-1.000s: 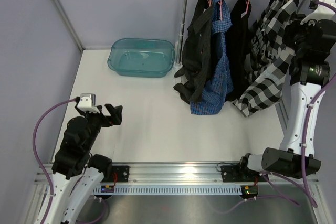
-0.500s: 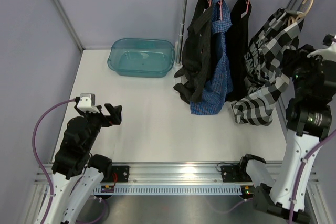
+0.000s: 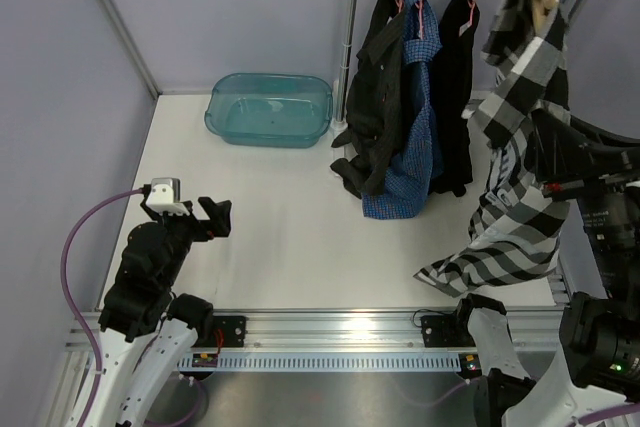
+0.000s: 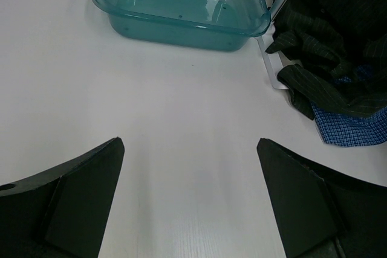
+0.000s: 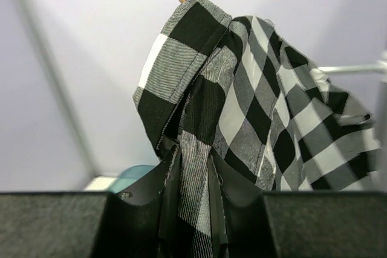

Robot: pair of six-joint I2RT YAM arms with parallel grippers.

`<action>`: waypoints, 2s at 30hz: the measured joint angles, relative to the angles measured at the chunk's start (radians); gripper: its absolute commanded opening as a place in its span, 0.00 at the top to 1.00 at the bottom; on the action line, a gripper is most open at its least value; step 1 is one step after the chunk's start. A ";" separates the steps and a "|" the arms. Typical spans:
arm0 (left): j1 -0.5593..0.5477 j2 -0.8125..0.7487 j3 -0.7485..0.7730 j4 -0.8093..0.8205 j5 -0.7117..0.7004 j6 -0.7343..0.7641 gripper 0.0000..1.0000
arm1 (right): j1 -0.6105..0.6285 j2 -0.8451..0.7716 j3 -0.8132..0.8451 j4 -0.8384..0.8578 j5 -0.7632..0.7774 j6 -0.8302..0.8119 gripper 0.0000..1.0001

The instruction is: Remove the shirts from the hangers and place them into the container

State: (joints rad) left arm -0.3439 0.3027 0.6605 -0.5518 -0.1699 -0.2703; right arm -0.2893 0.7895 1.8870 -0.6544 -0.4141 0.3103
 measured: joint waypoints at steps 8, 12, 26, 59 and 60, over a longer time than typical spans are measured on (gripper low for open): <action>0.000 0.059 0.061 -0.063 -0.021 0.000 0.01 | 0.000 0.075 0.068 0.279 -0.420 0.284 1.00; 0.000 0.106 0.196 -0.136 -0.033 0.003 0.01 | 0.000 0.124 0.042 0.435 -0.539 0.429 1.00; 0.000 0.181 0.494 -0.180 -0.040 0.008 0.01 | 0.098 0.313 0.005 0.626 -0.644 0.531 1.00; -0.001 0.224 0.774 -0.187 0.006 0.005 0.01 | 1.094 0.779 0.004 0.339 -0.108 0.042 1.00; -0.001 0.224 0.773 -0.188 0.007 0.005 0.01 | 1.094 0.762 -0.029 0.359 -0.098 0.040 1.00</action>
State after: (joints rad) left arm -0.3447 0.5266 1.4334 -0.7403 -0.1631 -0.2653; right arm 0.8047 1.5517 1.8576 -0.2955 -0.5121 0.3504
